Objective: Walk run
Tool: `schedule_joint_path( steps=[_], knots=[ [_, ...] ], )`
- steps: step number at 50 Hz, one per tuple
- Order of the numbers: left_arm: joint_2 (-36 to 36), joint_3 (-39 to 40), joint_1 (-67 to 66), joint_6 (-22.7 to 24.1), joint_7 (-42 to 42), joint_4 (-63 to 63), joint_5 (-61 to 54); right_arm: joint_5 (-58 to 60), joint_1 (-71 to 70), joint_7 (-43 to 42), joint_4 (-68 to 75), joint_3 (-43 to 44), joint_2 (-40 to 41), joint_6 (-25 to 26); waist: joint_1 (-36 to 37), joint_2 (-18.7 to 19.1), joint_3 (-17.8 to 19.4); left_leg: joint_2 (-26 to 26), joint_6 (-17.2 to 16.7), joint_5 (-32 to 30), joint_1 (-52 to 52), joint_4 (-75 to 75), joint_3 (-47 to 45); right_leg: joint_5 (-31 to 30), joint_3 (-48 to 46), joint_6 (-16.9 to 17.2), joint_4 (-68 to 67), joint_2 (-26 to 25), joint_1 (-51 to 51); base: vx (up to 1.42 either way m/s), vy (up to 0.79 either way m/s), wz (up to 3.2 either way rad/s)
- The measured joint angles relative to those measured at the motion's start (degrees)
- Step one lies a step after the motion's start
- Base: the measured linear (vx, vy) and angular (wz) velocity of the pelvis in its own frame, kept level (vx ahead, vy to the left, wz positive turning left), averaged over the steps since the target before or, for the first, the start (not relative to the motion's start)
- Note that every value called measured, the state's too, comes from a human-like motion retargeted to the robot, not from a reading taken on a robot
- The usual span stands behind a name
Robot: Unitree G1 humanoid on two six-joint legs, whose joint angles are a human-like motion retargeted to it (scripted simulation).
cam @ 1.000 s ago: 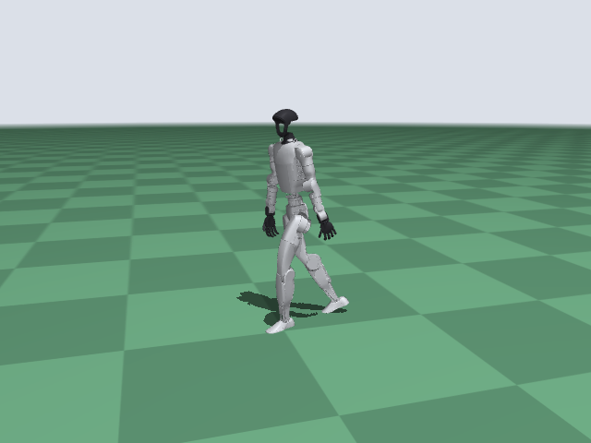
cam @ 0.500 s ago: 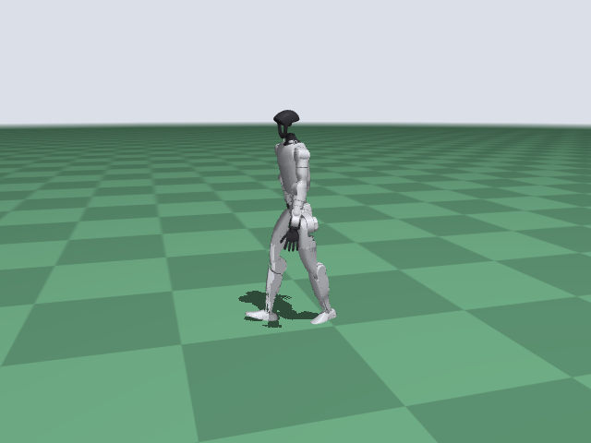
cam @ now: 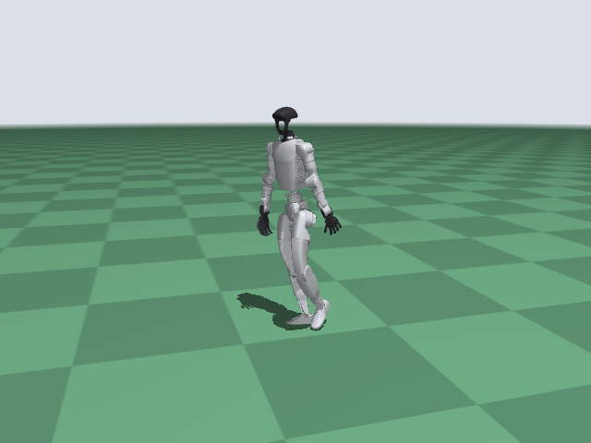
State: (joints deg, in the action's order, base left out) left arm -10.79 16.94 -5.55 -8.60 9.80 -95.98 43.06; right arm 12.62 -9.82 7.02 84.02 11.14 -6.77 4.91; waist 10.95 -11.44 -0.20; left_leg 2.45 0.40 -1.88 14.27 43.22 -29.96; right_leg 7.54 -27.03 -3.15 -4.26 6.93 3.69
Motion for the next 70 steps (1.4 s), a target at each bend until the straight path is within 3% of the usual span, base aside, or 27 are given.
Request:
schedule_joint_path(
  steps=[5,8,11,15,18,21,25,27,30,34,40,45,50,52,56,60,65,67,70],
  knots=[
    [1.79,0.73,-0.82,0.16,0.09,0.13,-1.48,-0.03,-2.19,0.57,-4.5,-0.5,0.24,-1.55,2.36,4.47,0.22,-1.23,0.25,2.34,6.03,-21.03,2.64,2.3,0.62,1.09,3.54,-6.7,-6.75,0.5,-0.12,-0.31],
    [2.61,-0.33,-0.14,-0.24,1.39,0.65,-0.64,-0.83,-2.22,0.62,-5.42,-0.99,0.42,-2.28,3.91,5.27,0.21,-3.06,0.56,3.67,9.03,-30.05,4.23,3.89,1.21,2.26,4.08,-7.61,-9.64,0.54,-0.08,-0.37],
    [3.04,-1.53,1.33,-0.3,3.61,2.37,2.0,-0.36,-1.34,0.37,-5.6,-1.07,0.08,-1.13,5.44,5.41,-0.7,-4.27,0.9,4.77,12.74,-34.29,4.98,5.29,1.72,3.69,4.26,-7.51,-11.2,0.6,-0.01,-0.26],
    [3.26,-2.45,3.3,-0.82,2.28,5.57,3.07,2.98,1.86,-0.13,-4.21,-1.92,-0.83,-0.55,7.1,5.25,-2.01,-4.8,4.14,2.59,15.08,-31.42,7.85,5.89,1.17,6.26,3.58,-7.38,-13.48,0.7,0.0,-0.26],
    [2.59,-4.24,4.09,0.6,1.17,6.79,2.65,4.72,5.35,-0.34,-1.07,-1.68,-0.83,-1.51,9.83,4.17,-2.7,-3.57,5.71,1.1,13.28,-28.0,4.33,2.55,3.54,9.89,1.44,-5.28,-15.47,0.79,0.01,-0.74],
    [1.0,-6.94,5.37,1.35,-0.27,5.67,2.13,6.88,9.23,-0.25,2.39,-0.29,0.02,0.04,9.12,3.59,-4.38,-3.07,7.06,4.84,11.0,-25.09,3.92,-7.44,5.08,12.73,-3.35,-3.32,-15.67,0.89,0.03,-0.31],
    [-1.39,-12.29,5.89,1.95,1.24,6.03,4.88,11.14,12.99,-1.3,5.68,0.4,0.33,2.22,7.59,8.07,-6.3,0.74,5.93,7.55,3.93,-28.47,5.17,-22.37,6.17,8.54,-16.86,-4.45,-12.58,0.78,0.06,-0.47],
    [-2.55,-13.41,6.31,3.0,2.42,7.03,6.59,12.49,13.61,-0.51,6.32,-0.24,-0.07,3.1,5.84,10.7,-6.39,3.01,4.93,9.01,0.94,-29.26,5.38,-24.44,4.08,4.41,-27.04,-3.93,-8.87,0.8,0.06,-0.54],
    [-4.43,-14.15,8.12,4.4,2.07,7.8,6.9,13.03,13.82,1.11,6.51,-0.81,-0.35,4.18,2.76,12.73,-5.64,3.93,3.97,10.28,-3.06,-31.45,4.4,-19.17,2.22,2.81,-42.0,-0.22,-0.29,0.59,0.0,-0.38],
    [-5.61,-14.53,12.79,4.0,-0.38,7.09,3.53,9.94,14.28,1.63,6.3,1.51,1.04,4.03,-0.21,11.26,-4.2,-0.37,3.84,10.3,-7.64,-36.52,4.7,-12.22,2.44,4.65,-44.93,1.79,11.02,0.42,-0.06,0.23],
    [-5.08,-12.48,16.73,5.6,2.5,10.67,-1.84,7.83,14.66,3.3,6.56,2.55,2.72,4.49,-3.83,8.53,-2.43,-6.2,3.26,12.39,-14.09,-40.74,6.74,-3.69,0.05,2.63,-22.58,0.64,19.7,0.49,-0.08,0.46],
    [-4.14,-12.32,17.22,9.21,2.96,14.75,-5.12,8.48,13.99,4.21,7.11,1.81,3.26,4.2,-6.21,6.97,-1.2,-8.77,1.63,15.29,-19.72,-42.03,10.11,-4.94,10.37,2.3,-5.44,-4.02,25.44,0.55,-0.14,0.59],
    [-2.89,-11.91,14.8,8.77,2.5,14.73,-3.45,7.71,12.62,2.78,7.3,0.86,3.01,3.58,-6.68,6.97,-1.44,-8.66,-0.83,17.07,-22.92,-40.46,10.59,-10.26,5.24,-0.73,-9.31,-1.94,25.17,0.62,-0.16,0.36],
    [-2.26,-10.61,12.44,7.52,2.38,13.93,-0.88,7.56,11.97,1.76,6.68,1.29,3.14,3.51,-7.96,7.86,-1.67,-7.44,-2.24,15.16,-23.93,-38.64,11.27,-10.32,8.42,-3.31,-12.51,-2.99,25.25,0.65,-0.14,0.71],
    [-1.24,-7.76,7.8,5.88,2.86,11.16,1.93,5.54,12.44,-0.71,3.06,0.73,3.59,3.4,-8.9,7.76,-1.89,-5.48,-4.11,4.68,-24.45,-32.3,8.57,-5.5,8.6,-3.23,-12.43,-2.67,20.26,0.62,-0.19,0.55],
    [-0.71,-4.86,4.52,2.76,2.65,7.54,1.67,4.51,13.13,-1.32,-0.64,1.69,3.73,1.97,-6.12,2.57,-0.7,-5.86,-2.38,-7.47,-20.52,-16.46,3.02,-2.49,7.24,-1.59,-8.84,2.4,12.63,0.61,-0.24,0.38],
    [-1.12,-0.83,2.89,2.35,0.77,4.9,-2.49,2.5,10.09,0.34,-1.97,0.33,1.8,1.77,-5.75,-1.1,1.45,0.3,4.57,0.68,-11.21,2.72,-5.51,0.34,4.45,-0.55,-6.14,5.49,6.36,0.44,-0.25,0.5],
    [-0.83,0.74,2.77,2.07,-0.36,4.0,-3.14,1.08,7.78,0.53,-1.37,0.82,1.32,2.69,-4.94,-0.2,1.37,1.67,4.5,5.78,-4.64,3.91,-4.25,0.56,3.1,-0.34,-4.27,3.62,4.81,0.3,-0.17,0.14],
    [-0.67,1.17,2.49,1.67,-0.42,3.4,-2.85,-1.15,6.15,1.52,-1.33,0.84,0.89,3.02,-2.76,1.2,1.3,0.44,1.95,8.27,2.4,-1.73,-0.29,0.7,1.83,-0.31,-1.56,0.35,2.41,0.35,-0.17,-0.18]
  ],
)
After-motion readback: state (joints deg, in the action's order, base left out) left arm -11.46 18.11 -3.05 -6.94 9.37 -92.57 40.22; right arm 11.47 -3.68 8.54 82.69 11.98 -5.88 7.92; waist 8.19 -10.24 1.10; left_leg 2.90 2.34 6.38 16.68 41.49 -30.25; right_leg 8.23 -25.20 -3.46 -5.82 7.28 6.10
